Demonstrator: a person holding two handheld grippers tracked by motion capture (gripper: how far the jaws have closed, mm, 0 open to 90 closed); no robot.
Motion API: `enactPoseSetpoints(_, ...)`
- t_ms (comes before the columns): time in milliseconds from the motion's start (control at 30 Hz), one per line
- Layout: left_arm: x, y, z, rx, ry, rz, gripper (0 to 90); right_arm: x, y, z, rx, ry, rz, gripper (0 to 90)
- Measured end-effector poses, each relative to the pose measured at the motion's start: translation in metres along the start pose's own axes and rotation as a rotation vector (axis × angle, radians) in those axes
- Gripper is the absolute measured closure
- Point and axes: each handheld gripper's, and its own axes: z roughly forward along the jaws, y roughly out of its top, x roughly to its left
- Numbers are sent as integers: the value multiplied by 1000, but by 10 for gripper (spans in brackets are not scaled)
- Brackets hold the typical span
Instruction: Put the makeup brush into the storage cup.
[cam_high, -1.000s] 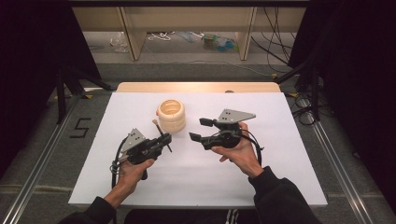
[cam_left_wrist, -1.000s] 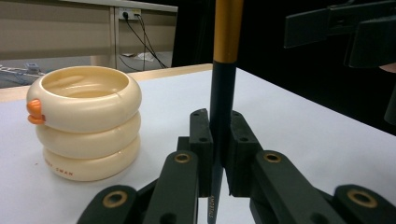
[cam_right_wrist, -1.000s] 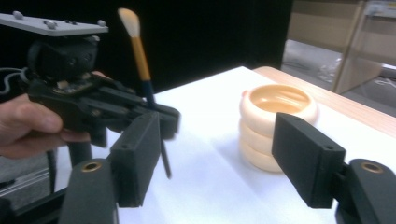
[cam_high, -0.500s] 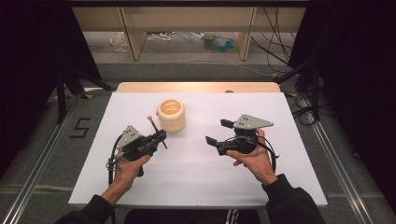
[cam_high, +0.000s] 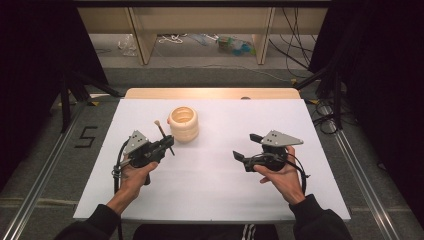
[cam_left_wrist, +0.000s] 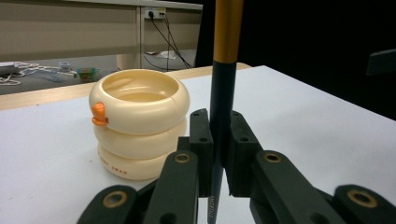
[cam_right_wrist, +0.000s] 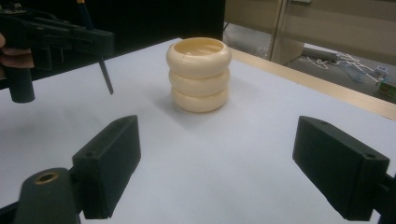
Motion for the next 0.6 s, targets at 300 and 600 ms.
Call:
enactPoseSetpoints(300,17,13,9,-8,42,-21,828,-2,-11,-11,23,-50,-11,170)
enactPoseSetpoints(600,28,24,17,-7,66,-29,828,1,-22,-19,30,-62,10,169)
